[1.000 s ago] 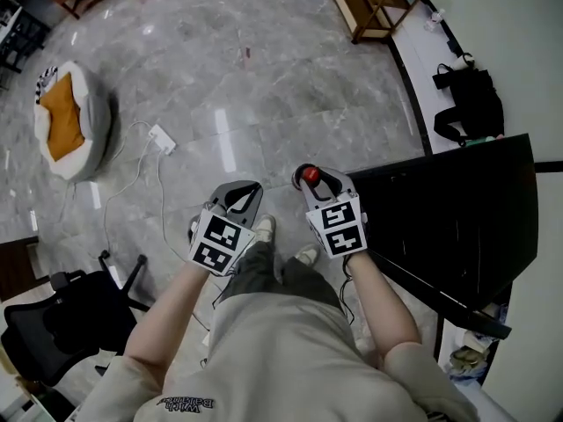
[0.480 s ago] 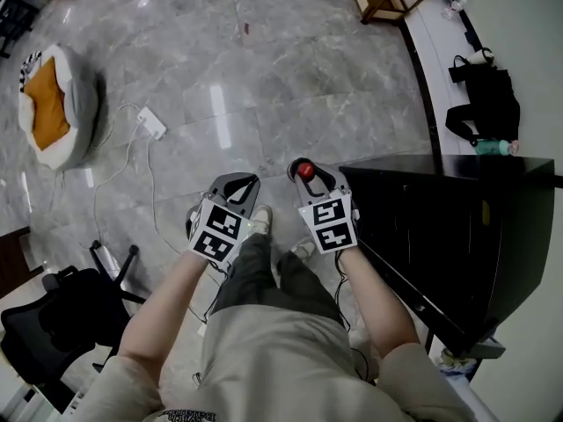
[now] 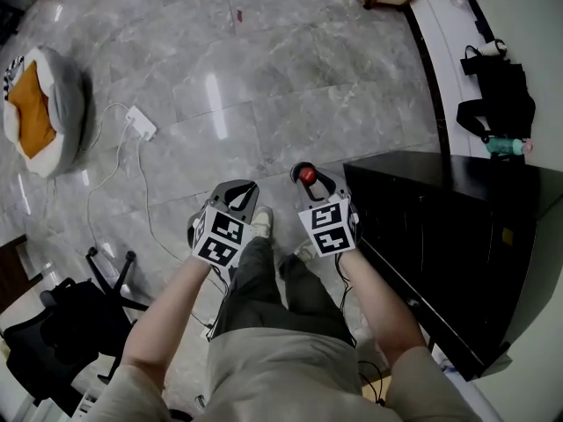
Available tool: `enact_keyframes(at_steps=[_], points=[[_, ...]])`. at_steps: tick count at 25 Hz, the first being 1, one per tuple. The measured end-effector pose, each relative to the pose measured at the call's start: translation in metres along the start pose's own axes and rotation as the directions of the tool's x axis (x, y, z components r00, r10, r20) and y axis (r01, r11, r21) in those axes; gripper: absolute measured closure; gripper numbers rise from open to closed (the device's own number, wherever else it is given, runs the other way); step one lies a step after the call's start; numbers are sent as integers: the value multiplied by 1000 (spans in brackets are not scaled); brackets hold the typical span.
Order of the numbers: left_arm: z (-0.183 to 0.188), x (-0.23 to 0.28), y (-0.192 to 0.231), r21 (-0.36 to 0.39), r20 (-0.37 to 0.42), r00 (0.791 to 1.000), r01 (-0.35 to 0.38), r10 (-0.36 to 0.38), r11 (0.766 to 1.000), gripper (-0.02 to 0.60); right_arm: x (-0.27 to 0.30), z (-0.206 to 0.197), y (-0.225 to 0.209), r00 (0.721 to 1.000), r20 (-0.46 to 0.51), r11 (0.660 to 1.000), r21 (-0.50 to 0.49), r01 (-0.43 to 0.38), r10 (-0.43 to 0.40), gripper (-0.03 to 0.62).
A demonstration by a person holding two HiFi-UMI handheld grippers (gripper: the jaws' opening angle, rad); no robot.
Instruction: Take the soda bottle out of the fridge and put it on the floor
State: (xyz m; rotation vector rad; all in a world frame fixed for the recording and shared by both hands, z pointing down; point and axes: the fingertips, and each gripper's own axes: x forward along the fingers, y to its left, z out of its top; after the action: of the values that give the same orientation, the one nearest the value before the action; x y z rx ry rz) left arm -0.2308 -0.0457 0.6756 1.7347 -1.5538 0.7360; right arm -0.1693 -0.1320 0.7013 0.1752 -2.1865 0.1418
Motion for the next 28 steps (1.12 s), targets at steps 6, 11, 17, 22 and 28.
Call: enact_keyframes(at_steps=[6,11,17,22,28], points=[[-40,49,8,43,-43,999,9,-7,999,574,49,-33,5,999,-33,1000,2,19,-18,484],[-71,90,6,23,-67,997,36,-35,999,574,86,-65,3,999,-32,1000,25,3,-3,484],[-109,135,3,-15,-105,992,61,-62,998,574,126,-103,6,999,-44,1000,13,-24,25,484],[-140,172,1,-43,-128,987,93,-98,995,574,159,-136,5,996,-83,999,38,-30,33,484],[-181,216,4,-83,-119,983,130,-139,988,574,208,-176,10,992,-123,998,58,-21,28,484]])
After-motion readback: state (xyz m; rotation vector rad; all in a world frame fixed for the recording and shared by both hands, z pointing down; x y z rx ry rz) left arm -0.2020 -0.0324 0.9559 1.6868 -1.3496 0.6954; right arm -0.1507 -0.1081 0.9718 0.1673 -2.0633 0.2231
